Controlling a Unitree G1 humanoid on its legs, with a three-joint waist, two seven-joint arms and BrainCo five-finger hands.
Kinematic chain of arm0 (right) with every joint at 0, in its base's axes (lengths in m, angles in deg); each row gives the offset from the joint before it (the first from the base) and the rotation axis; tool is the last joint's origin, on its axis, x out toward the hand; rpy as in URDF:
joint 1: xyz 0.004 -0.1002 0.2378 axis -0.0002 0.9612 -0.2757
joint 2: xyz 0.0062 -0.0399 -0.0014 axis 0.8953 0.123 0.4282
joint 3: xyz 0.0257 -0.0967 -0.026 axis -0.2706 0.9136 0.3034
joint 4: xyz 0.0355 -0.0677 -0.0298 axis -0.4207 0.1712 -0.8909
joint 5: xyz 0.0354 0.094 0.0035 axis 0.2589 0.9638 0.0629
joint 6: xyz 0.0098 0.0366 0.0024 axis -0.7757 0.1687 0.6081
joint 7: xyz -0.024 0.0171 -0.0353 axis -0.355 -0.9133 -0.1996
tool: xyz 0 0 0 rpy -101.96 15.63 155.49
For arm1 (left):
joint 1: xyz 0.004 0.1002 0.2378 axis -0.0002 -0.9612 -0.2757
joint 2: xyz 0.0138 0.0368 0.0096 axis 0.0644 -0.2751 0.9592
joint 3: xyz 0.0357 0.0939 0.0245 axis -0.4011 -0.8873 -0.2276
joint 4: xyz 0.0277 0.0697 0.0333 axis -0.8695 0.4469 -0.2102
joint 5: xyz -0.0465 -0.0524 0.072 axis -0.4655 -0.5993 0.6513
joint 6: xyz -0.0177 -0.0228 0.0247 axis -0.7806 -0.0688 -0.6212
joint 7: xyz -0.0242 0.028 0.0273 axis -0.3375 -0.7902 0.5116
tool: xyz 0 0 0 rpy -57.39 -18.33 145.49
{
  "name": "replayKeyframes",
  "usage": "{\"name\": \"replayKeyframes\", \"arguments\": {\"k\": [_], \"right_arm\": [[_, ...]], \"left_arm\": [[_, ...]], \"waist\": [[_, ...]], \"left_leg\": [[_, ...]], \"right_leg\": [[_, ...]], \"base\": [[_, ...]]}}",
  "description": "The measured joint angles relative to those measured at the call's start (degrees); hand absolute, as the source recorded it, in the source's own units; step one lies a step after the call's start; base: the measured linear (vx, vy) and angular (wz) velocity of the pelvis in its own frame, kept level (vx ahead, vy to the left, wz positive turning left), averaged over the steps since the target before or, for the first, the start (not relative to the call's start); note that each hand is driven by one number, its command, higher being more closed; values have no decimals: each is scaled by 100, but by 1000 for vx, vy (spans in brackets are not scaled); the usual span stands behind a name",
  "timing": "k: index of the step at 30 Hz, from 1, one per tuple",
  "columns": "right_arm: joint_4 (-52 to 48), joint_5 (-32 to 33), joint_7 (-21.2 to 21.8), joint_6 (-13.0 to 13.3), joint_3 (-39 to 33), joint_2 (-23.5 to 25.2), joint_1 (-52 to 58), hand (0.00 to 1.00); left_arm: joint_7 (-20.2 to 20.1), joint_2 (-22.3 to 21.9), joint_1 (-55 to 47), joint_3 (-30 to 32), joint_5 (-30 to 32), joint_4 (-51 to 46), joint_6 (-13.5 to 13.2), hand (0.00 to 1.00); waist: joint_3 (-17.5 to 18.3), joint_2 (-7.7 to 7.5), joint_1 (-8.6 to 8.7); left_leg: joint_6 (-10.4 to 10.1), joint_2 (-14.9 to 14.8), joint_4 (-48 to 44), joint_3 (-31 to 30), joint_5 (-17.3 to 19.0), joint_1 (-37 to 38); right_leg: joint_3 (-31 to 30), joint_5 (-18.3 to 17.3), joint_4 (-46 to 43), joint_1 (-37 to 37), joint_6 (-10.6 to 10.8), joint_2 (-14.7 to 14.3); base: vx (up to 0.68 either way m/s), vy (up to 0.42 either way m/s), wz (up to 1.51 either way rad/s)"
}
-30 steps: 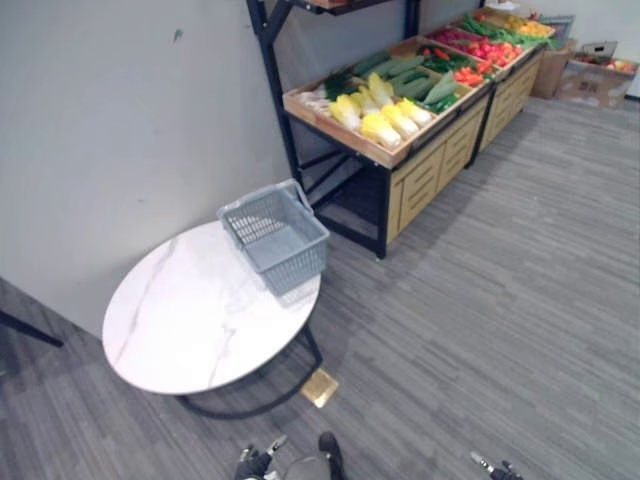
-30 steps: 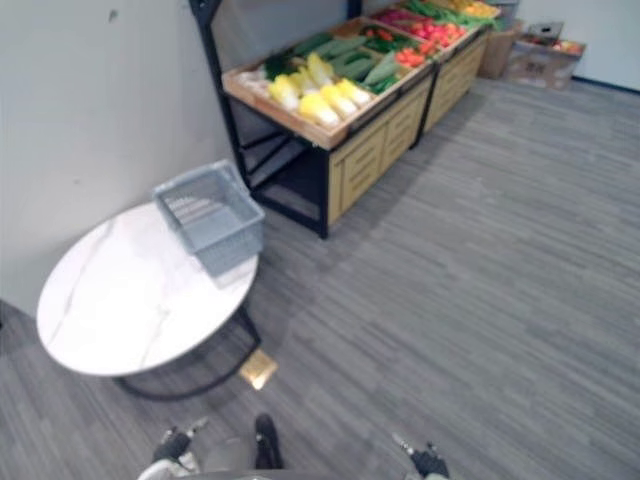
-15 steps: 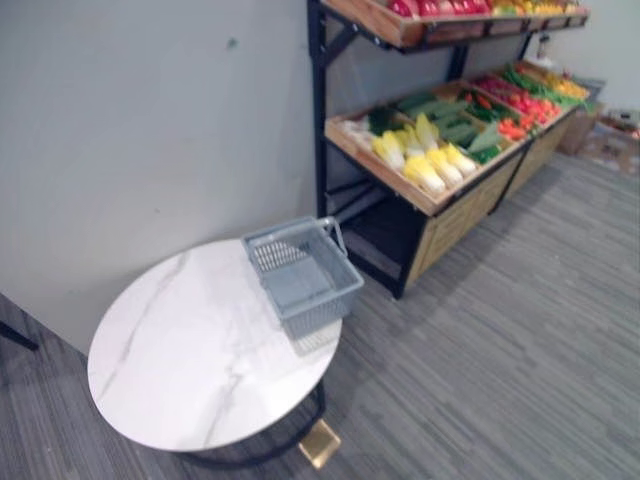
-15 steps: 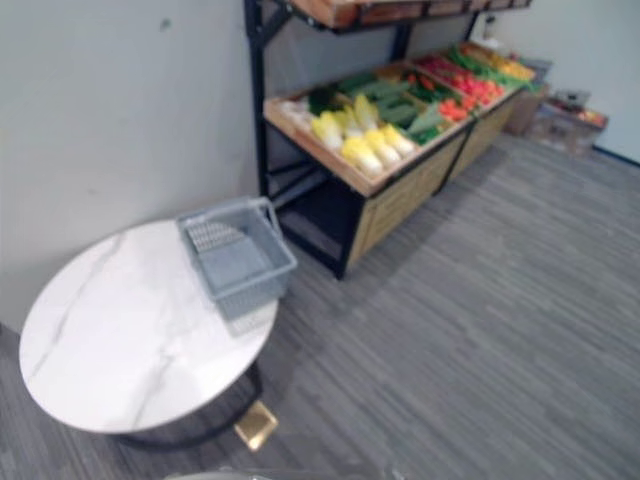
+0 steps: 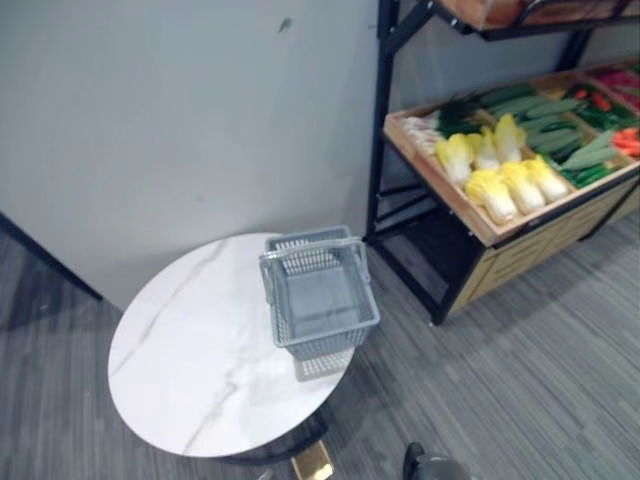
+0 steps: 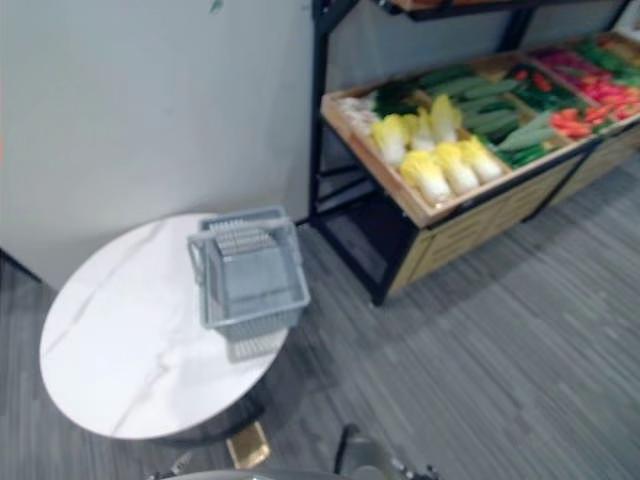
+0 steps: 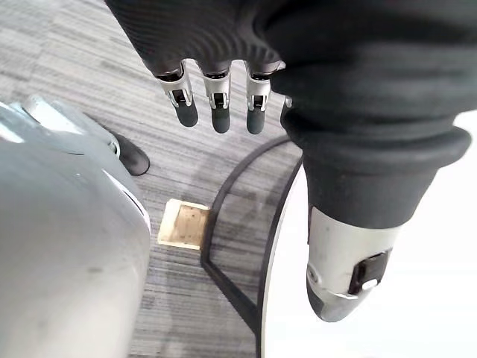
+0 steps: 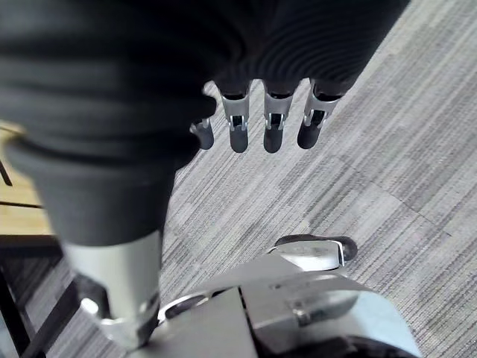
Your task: Pick vegetable in the basket
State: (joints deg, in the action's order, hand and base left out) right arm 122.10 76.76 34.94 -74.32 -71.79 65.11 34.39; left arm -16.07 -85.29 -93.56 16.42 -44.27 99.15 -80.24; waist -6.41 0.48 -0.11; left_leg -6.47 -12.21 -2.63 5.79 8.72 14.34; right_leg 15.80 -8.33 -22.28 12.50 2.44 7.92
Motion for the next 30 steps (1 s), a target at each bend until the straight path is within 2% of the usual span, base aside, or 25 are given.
{"name": "replayKeyframes", "arguments": {"k": [2,3,4,6,8,9,13,14,15,16,20,21,24,26,30], "right_arm": [[0,-22,3,0,-3,-28,-17,0],[0,-22,3,0,-3,-28,-17,0],[8,-154,1,0,-7,-47,-45,0],[16,-185,0,-3,-9,-53,-48,0],[17,-174,-3,-2,-8,-56,-43,0],[20,-141,-6,-1,-2,-64,-43,0],[27,-72,-6,9,28,-125,-217,0],[12,74,-9,29,98,-150,-309,0],[8,136,-11,79,268,-237,-381,0],[1,130,-11,102,375,-234,-423,0],[-338,-14,-15,146,913,-215,-562,0],[-748,-319,-23,152,1170,-257,-495,0],[-1624,-925,6,197,1801,-513,-271,0],[-2059,-1293,10,217,1994,-719,-288,0],[-3318,-1977,11,264,2317,-1442,-509,0]], "left_arm": [[-4,-83,-52,161,-6,-59,5,0],[-4,-83,-52,161,-6,-59,5,0],[-21,-95,-79,200,-70,-91,10,0],[-20,-86,-82,186,-71,-94,11,0],[1,-33,-84,25,-75,-77,7,0],[24,50,-89,-157,-73,-56,4,0],[124,142,-89,-390,-72,-42,-10,0],[176,185,-101,-460,-72,-22,-5,0],[230,211,-108,-526,-70,25,-9,0],[250,275,-106,-585,-68,77,-12,0],[265,532,-101,-1086,-43,109,-38,0],[272,622,-90,-1334,15,114,-36,0],[321,823,-98,-1730,209,113,-34,0],[347,883,-92,-1878,302,105,-35,0],[364,988,-101,-1943,460,118,-28,0]], "waist": [[34,56,2],[34,56,2],[47,54,5],[52,65,27],[34,19,54],[38,-2,53],[1,-74,41],[-19,-106,53],[-17,-87,65],[1,-123,76],[21,-170,122],[6,-202,149],[16,-284,146],[26,-308,147],[39,-281,143]], "left_leg": [[-62,-127,-92,-16,-291,-76],[-62,-127,-92,-16,-291,-76],[-40,-194,-595,-23,-351,-356],[-63,-253,-1040,17,-548,-646],[-148,-245,-1168,180,-827,-781],[-123,-234,-1173,358,-943,-856],[-165,-182,-736,804,-734,-940],[-175,-107,-425,812,-744,-947],[-134,-60,-229,822,-907,-992],[-221,-42,-157,853,-842,-956],[-220,37,322,938,-640,-976],[-179,134,365,944,-549,-1042],[-94,374,318,988,-500,-1103],[-70,447,317,1046,-486,-1105],[-39,490,314,1257,-486,-1227]], "right_leg": [[278,-156,15,-203,-105,-15],[278,-156,15,-203,-105,-15],[503,-270,26,-359,-163,25],[780,-291,166,-655,-195,81],[954,-290,326,-922,-195,185],[976,-288,452,-1044,-194,225],[1003,-225,681,-1085,-95,359],[1012,-175,715,-1080,-21,383],[1014,-131,721,-1061,53,353],[987,-74,792,-1064,135,327],[908,508,1544,-1044,272,151],[861,691,1705,-969,318,169],[627,884,1851,-962,410,334],[528,957,1910,-942,472,382],[243,1096,1977,-637,452,367]], "base": [[229,-231,55],[215,-226,57],[227,-218,64],[200,-177,90],[95,-71,89],[60,-31,77],[3,80,52],[-43,136,8],[-57,227,4],[-39,210,-4],[-54,201,-9],[-43,176,-1],[-58,155,-6],[-42,88,-18],[-39,18,-30]]}}
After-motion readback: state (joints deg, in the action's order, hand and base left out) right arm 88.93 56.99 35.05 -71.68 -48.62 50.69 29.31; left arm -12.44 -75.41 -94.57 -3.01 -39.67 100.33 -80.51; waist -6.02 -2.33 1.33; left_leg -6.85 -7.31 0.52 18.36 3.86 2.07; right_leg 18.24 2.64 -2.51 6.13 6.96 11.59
